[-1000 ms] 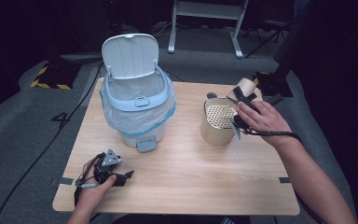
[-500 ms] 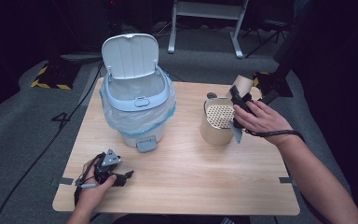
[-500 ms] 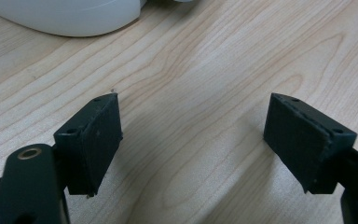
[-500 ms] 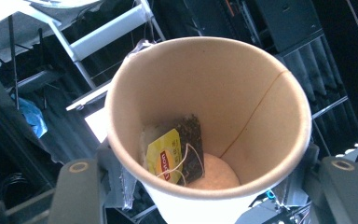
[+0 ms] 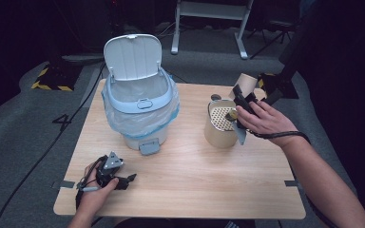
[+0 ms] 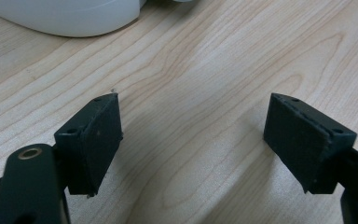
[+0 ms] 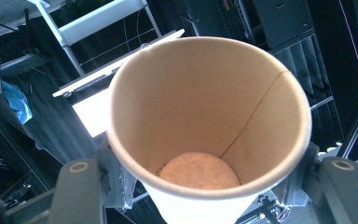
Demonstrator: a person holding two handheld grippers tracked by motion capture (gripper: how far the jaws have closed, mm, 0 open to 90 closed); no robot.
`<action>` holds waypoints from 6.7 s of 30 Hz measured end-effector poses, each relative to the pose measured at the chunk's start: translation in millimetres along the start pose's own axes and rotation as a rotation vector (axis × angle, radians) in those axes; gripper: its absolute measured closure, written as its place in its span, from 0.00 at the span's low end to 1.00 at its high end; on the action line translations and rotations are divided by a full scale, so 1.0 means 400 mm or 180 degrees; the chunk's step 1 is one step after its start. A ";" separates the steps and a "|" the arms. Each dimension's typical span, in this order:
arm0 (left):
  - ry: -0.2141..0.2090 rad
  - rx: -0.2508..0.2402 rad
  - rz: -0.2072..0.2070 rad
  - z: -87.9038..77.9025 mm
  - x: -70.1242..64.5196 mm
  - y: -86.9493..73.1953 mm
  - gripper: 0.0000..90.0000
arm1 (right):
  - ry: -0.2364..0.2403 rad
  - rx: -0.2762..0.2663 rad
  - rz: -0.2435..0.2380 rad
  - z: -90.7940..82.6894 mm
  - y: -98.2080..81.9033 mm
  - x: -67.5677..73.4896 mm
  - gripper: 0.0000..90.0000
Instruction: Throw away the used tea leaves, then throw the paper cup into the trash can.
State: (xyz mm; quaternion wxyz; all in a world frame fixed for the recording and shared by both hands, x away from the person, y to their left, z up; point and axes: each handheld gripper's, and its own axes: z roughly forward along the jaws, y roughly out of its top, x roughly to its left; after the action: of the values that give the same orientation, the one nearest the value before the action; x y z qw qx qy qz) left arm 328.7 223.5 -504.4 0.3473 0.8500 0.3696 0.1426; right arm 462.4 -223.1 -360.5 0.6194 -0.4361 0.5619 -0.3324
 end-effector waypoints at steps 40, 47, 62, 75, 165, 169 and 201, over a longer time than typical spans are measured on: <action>-0.0013 0.0001 -0.0006 0.001 -0.001 0.000 0.21 | 0.2056 -0.2850 0.7728 0.070 -0.171 0.158 0.37; -0.0030 -0.0001 -0.0025 0.001 -0.001 0.000 0.21 | 0.2235 -0.3079 0.7704 0.069 -0.170 0.165 0.37; -0.0030 0.0000 -0.0012 0.002 -0.001 0.001 0.21 | 0.2272 -0.3124 0.7345 0.067 -0.177 0.122 0.36; -0.0031 0.0000 -0.0015 0.002 -0.001 0.001 0.21 | 0.2117 -0.3387 0.7258 0.079 -0.196 0.016 0.35; -0.0053 0.0009 0.0002 0.000 0.000 0.000 0.21 | 0.1841 -0.3860 0.6750 0.117 -0.158 -0.373 0.25; -0.0114 0.0017 0.0078 -0.001 0.007 -0.001 0.20 | 0.1883 -0.3715 0.6691 0.081 -0.183 -0.323 0.27; -0.0175 -0.0107 -0.0168 -0.023 0.036 -0.020 0.24 | 0.2478 -0.2942 0.6888 -0.145 -0.087 0.120 0.34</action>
State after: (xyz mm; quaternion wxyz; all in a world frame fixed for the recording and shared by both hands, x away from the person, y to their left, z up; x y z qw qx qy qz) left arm 329.9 242.5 -503.6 0.3752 0.8376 0.3797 0.1162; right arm 414.8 -289.9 -347.7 0.1554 0.2022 0.8440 0.4718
